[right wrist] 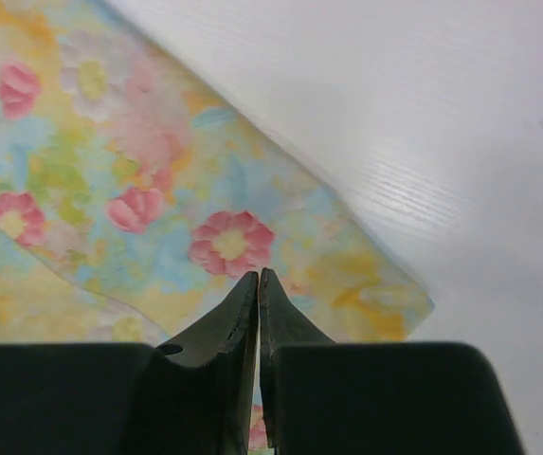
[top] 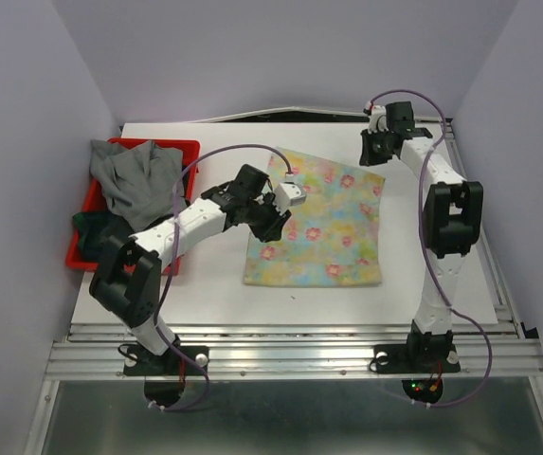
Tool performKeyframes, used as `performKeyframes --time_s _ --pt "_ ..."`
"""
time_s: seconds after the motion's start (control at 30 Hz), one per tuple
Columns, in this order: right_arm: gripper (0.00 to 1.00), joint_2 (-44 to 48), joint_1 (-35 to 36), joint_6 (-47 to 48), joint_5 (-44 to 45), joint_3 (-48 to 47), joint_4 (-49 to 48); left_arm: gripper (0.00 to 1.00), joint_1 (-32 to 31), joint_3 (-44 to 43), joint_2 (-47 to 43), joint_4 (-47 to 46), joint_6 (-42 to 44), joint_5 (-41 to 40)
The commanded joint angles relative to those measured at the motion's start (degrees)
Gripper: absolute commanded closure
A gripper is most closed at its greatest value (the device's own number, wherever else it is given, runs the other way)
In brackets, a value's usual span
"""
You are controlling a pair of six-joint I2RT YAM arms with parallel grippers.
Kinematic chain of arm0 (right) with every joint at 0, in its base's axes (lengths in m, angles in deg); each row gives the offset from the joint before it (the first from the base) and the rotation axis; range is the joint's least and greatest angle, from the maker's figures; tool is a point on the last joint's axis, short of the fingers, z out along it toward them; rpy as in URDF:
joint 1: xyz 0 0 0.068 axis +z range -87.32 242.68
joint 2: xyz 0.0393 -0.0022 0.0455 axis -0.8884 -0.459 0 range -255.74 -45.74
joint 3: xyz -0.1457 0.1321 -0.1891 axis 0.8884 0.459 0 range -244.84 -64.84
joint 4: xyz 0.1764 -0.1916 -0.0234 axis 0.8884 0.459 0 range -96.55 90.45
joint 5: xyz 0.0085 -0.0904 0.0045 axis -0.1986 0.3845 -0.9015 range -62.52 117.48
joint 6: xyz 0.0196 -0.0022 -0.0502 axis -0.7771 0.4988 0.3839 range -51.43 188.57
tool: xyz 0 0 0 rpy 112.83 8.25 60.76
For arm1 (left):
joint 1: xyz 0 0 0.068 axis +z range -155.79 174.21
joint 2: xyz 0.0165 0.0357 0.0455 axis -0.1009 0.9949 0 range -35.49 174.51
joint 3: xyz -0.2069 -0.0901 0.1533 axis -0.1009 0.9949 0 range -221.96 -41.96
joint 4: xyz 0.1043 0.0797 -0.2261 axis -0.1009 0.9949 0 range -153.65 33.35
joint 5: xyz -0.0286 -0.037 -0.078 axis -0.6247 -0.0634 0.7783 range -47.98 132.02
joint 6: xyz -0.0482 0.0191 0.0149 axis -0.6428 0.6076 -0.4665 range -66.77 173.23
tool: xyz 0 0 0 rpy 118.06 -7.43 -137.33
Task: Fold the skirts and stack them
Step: Flatten the skirt out
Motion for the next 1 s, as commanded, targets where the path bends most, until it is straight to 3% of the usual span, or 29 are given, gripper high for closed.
performKeyframes --time_s 0.0,0.17,0.33,0.5,0.7,0.83,0.97 --pt "0.92 -3.73 -1.65 2.13 5.87 0.2 0.32 0.68 3.47 0.24 2.16 -2.71 -2.41 1.54" --pt "0.96 -6.55 -2.27 3.63 13.08 1.87 -2.14 0.71 5.94 1.03 7.0 -3.5 -5.75 1.97" --pt "0.96 -9.71 -2.27 3.37 14.85 2.76 -6.1 0.72 5.95 3.23 9.55 -4.2 -6.64 2.42" --pt "0.82 -7.88 -2.27 4.42 12.05 1.0 -5.05 0.64 5.94 3.58 6.92 -3.42 -3.66 0.22" --pt "0.39 8.81 -2.27 10.99 2.29 6.25 -1.37 0.46 5.94 1.39 -0.28 1.5 5.2 -5.31" --pt "0.3 18.92 -1.75 20.58 -1.49 13.46 4.79 0.43 5.94 3.05 -5.99 4.58 11.38 -6.81" --pt "0.36 33.56 0.52 29.8 -2.73 28.21 6.73 0.39 5.94 9.46 -14.25 5.29 20.77 -7.25"
